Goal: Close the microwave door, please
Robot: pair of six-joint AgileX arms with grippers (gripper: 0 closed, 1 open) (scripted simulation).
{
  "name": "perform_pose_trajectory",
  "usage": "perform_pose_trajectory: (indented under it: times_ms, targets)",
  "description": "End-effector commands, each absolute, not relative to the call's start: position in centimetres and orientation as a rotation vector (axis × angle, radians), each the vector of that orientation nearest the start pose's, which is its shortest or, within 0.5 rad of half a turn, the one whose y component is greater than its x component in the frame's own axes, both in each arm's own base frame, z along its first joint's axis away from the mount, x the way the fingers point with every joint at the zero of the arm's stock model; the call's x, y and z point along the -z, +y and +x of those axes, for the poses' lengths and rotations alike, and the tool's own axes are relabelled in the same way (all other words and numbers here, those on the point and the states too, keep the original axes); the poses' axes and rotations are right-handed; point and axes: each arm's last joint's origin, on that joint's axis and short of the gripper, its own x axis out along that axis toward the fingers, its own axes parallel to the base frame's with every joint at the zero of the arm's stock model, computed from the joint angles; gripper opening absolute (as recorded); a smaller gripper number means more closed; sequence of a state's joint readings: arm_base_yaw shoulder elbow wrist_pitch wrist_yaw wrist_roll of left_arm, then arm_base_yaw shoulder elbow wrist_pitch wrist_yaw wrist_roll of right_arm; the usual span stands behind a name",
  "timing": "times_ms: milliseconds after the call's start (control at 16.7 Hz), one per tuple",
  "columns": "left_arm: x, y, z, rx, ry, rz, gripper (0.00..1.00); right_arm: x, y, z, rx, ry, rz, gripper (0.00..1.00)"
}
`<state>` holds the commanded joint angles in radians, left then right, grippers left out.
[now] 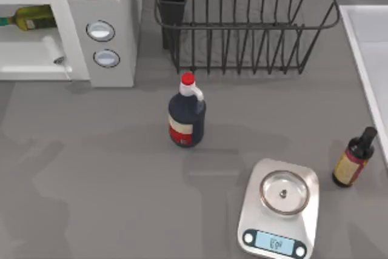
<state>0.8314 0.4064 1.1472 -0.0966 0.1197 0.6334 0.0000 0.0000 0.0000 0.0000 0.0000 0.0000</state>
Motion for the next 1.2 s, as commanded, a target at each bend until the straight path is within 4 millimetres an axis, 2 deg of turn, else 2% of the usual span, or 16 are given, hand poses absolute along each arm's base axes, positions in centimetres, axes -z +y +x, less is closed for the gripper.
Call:
perform_pose_trajectory:
  times_ms: [120,300,420,540,660,780,900,1020,1080,1200]
  targets:
    - [-53.0,-2.9,-2.1,-1.094,-0.356,1.098,0.0,-16.0,-0.1,10.6,0.0,0.0,0.0,1.0]
    - [-59.8,-9.4,-4.0,-1.469,-0.285,1.465,0.0,-16.0,-0.1,10.6,0.0,0.0,0.0,1.0]
    - [-62.7,-14.5,-3.4,-1.732,-0.185,1.719,0.0,-16.0,-0.1,10.6,0.0,0.0,0.0,1.0]
    - [-64.2,-19.5,-1.2,-1.999,-0.041,1.975,0.0,-16.0,-0.1,10.6,0.0,0.0,0.0,1.0]
    - [-64.1,-23.6,2.7,-2.264,0.151,2.225,0.0,-16.0,-0.1,10.6,0.0,0.0,0.0,1.0]
    - [-62.5,-26.1,7.7,-2.518,0.388,2.463,0.0,-16.0,-0.1,10.6,0.0,0.0,0.0,1.0]
    - [-59.4,-26.6,13.2,-2.756,0.668,2.681,0.0,-16.0,-0.1,10.6,0.0,0.0,0.0,1.0]
    - [-55.2,-25.2,18.3,-2.971,0.987,2.874,0.0,-16.0,-0.1,10.6,0.0,0.0,0.0,1.0]
    - [-52.7,-23.8,20.5,1.296,-0.489,-1.25,0.0,-16.0,-0.1,10.6,0.0,0.0,0.0,1.0]
    - [-47.4,-20.0,23.8,1.058,-0.497,-1.013,0.0,-16.0,-0.1,10.6,0.0,0.0,0.0,1.0]
